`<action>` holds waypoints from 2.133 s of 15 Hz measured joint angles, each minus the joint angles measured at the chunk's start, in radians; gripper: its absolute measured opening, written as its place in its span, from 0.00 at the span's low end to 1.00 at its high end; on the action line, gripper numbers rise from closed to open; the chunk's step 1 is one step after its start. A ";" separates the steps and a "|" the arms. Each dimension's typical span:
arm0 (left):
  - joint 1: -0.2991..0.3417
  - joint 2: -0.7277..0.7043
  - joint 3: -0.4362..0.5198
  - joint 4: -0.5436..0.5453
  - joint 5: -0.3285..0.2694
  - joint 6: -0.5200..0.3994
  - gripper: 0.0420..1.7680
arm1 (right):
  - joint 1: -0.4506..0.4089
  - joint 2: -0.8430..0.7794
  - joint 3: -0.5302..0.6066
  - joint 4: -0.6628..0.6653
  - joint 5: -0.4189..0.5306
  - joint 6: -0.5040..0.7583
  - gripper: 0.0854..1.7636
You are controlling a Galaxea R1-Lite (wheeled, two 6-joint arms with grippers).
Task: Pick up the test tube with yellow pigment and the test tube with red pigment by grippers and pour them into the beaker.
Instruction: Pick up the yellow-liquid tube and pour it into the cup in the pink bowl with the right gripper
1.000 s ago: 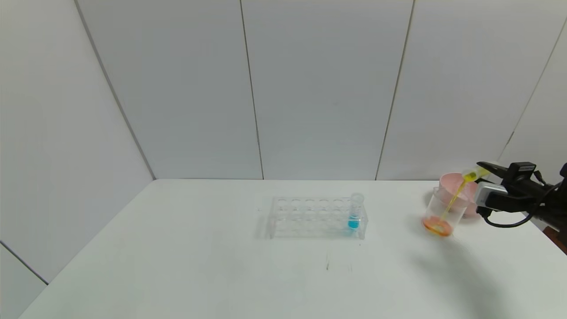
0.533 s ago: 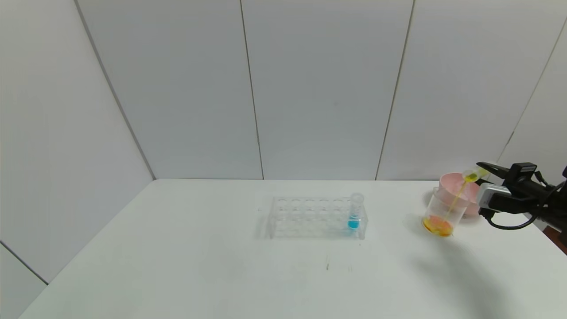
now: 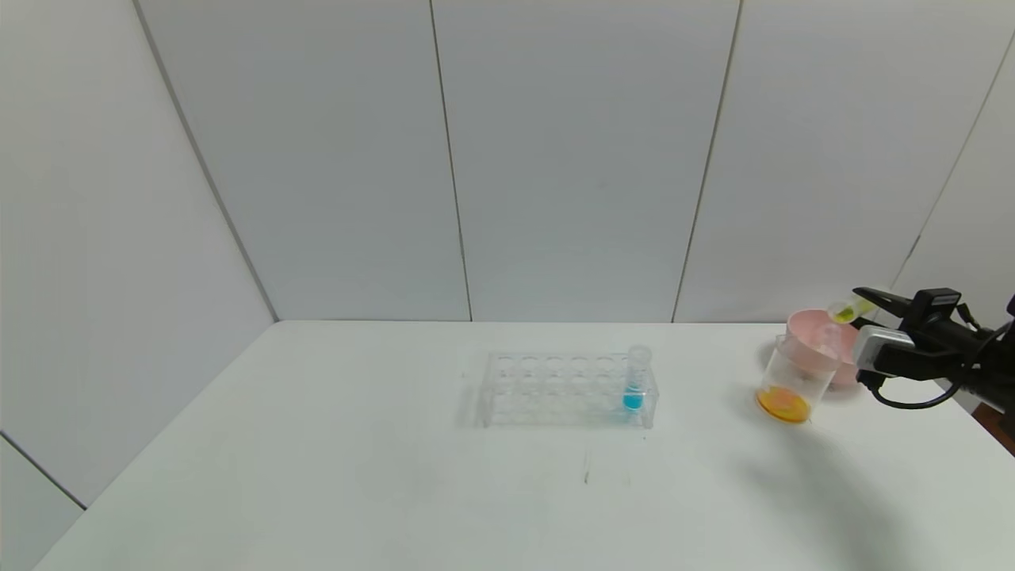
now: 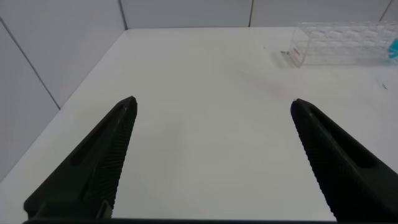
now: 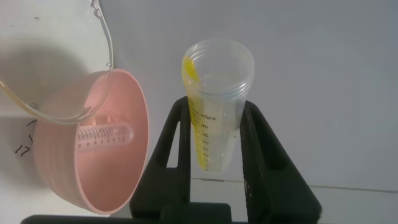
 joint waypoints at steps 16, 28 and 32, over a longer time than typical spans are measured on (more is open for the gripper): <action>0.000 0.000 0.000 0.000 0.000 0.000 1.00 | 0.008 0.006 0.006 -0.062 -0.018 -0.074 0.27; 0.000 0.000 0.000 0.000 0.000 0.000 1.00 | 0.010 0.018 0.002 -0.083 -0.041 -0.087 0.27; 0.000 0.000 0.000 0.000 0.000 0.000 1.00 | 0.021 0.021 -0.006 -0.083 -0.057 -0.086 0.27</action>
